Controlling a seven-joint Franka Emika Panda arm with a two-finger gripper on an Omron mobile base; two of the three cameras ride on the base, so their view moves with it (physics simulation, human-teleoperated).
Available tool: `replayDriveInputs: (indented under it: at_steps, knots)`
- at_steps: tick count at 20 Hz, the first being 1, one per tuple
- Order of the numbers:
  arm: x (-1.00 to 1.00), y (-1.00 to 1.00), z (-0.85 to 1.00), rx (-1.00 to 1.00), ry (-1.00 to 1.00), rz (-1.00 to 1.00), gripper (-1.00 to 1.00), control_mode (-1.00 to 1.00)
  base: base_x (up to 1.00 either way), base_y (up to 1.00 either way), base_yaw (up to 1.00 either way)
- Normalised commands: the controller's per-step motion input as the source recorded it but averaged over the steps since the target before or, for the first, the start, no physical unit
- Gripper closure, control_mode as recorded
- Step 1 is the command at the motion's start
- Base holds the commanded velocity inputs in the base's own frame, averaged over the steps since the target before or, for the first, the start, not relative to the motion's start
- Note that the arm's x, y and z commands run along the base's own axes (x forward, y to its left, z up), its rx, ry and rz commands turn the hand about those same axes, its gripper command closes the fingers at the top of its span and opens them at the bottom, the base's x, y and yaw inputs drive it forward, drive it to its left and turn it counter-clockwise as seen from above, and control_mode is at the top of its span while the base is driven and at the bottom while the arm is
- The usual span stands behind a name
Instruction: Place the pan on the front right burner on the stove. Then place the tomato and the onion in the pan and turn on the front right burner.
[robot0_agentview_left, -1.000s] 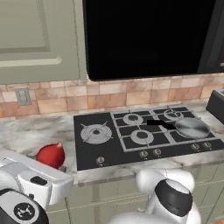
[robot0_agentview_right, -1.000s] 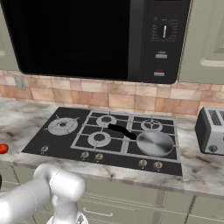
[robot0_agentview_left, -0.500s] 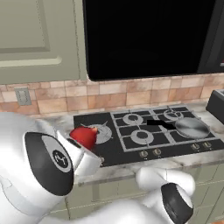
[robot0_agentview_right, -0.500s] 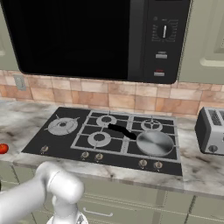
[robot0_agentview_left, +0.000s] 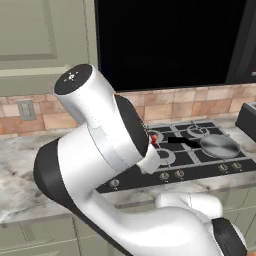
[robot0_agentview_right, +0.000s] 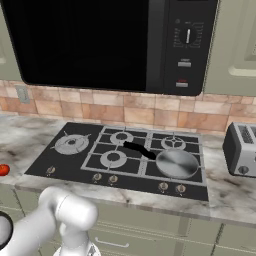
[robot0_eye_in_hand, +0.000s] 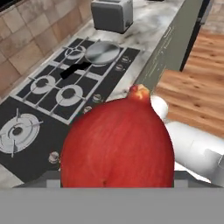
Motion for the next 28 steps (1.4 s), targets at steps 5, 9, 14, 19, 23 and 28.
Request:
replayDriveInputs:
  at_steps: [5, 9, 14, 19, 23, 28]
  knots:
    - [-0.13, -0.95, 0.0, 0.06, 0.24, -0.23, 1.0, -1.0, 0.0, 0.0, 0.0]
    - [-0.01, -0.94, 0.0, 0.06, 0.21, -0.22, 1.0, -1.0, 0.0, 0.0, 0.0]
    - [0.0, -0.89, 0.0, 0.05, 0.2, -0.21, 1.0, -1.0, 0.0, 0.0, 0.0]
    - [0.05, -0.95, 0.0, 0.04, 0.16, -0.1, 1.0, -1.0, 0.0, 0.0, 0.0]
    - [0.18, -0.81, -0.11, 0.0, 0.06, -0.01, 1.0, -1.0, 0.0, 0.0, 0.0]
    - [0.24, -0.73, -0.2, 0.0, 0.0, 0.0, 1.0, -1.0, 0.0, 0.0, 0.0]
